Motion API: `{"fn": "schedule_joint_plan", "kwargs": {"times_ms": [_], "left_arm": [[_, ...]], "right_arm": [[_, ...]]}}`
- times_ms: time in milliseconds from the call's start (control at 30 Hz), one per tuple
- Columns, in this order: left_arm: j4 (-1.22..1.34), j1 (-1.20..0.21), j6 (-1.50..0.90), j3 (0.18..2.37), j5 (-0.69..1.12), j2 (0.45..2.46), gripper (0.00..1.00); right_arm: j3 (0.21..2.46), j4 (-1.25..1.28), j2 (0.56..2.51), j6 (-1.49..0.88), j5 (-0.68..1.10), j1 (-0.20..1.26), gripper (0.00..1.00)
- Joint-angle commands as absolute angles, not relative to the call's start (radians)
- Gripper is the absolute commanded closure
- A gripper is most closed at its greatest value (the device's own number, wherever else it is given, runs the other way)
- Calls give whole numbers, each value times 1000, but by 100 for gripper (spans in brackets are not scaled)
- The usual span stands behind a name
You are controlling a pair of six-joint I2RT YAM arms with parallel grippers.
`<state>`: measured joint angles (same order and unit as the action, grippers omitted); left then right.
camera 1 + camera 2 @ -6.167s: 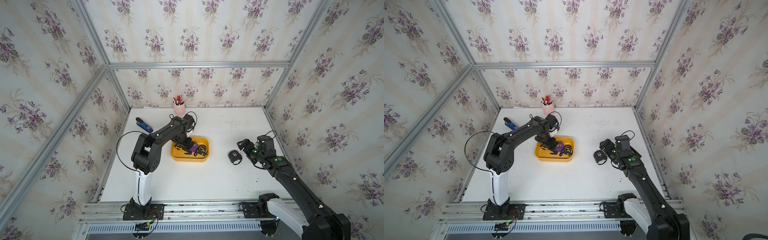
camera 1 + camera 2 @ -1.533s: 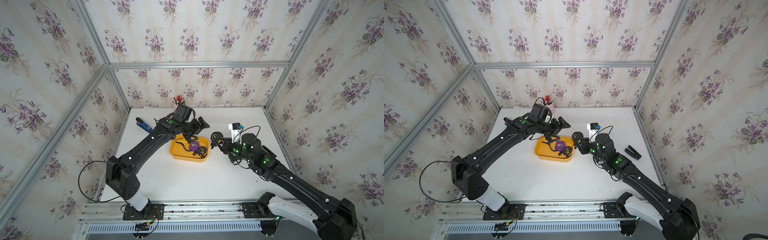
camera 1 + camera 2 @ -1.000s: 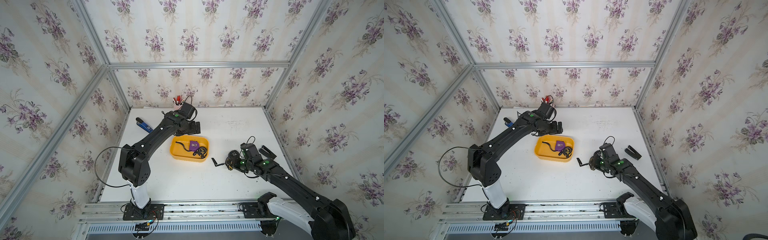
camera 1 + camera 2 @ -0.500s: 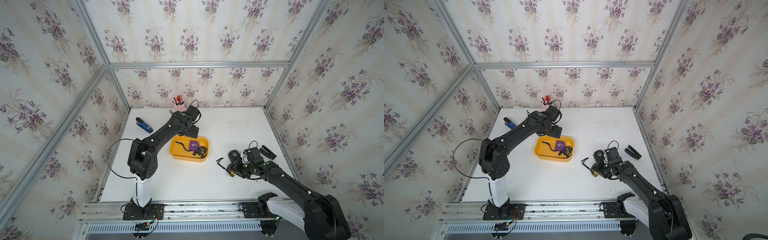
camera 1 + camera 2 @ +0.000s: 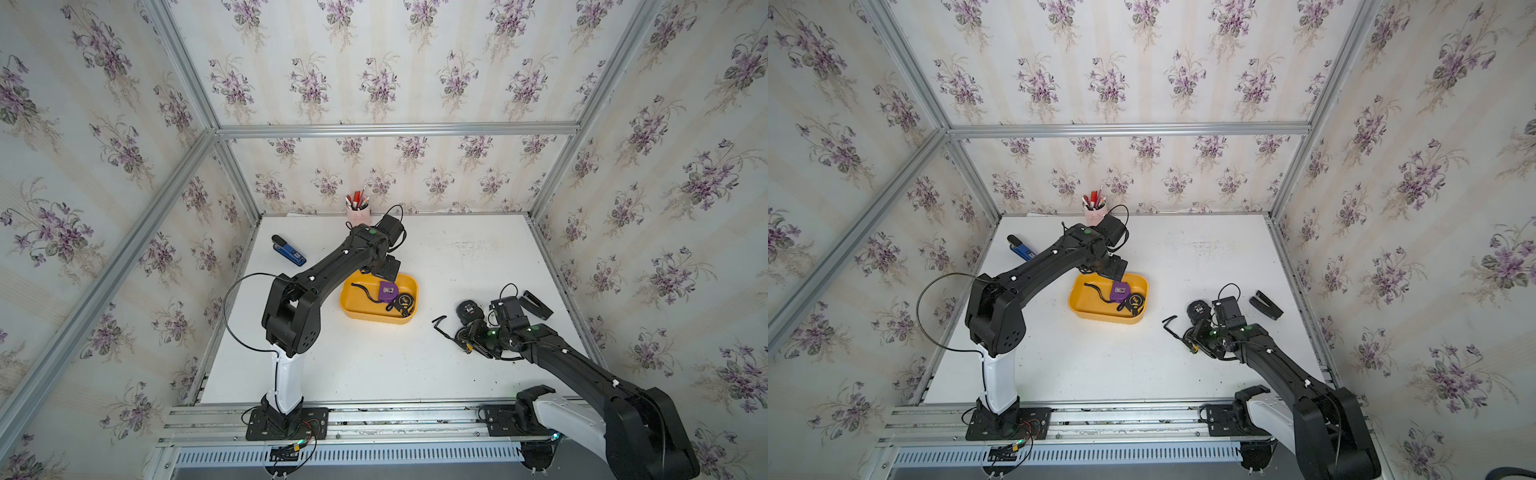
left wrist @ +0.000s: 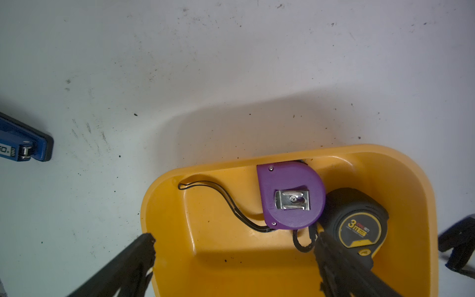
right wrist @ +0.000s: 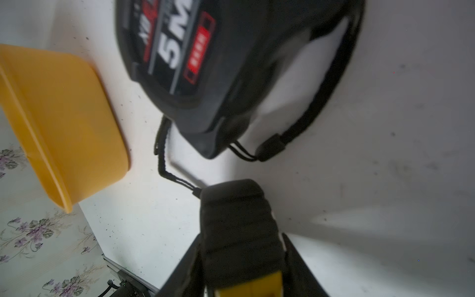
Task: Take the tape measure out of the storage box
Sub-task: Place the tape measure at the center of the board.
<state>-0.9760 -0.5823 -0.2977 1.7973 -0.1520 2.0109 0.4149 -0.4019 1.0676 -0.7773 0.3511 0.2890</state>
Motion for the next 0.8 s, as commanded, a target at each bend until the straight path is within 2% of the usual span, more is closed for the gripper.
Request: {"fn": "schedule_joint_plan", "kwargs": {"times_ms": [0,133,400,767], "left_arm": [[-1006,-586,-280,1809,-128,2023,0],[-1006,-590,-279,1807,-114,2027,0],[-1026,-598,-286,1825,-61,2041,0],[-1024,-611,-328,1838,-11,2075,0]], "right_arm": [[414,-497,1066,-766,269,287,46],[416,-511,1056,-764,257,285,40],[461,-590,1012,-752,179,285,18],[565,-670,949,-736,83,285,10]]}}
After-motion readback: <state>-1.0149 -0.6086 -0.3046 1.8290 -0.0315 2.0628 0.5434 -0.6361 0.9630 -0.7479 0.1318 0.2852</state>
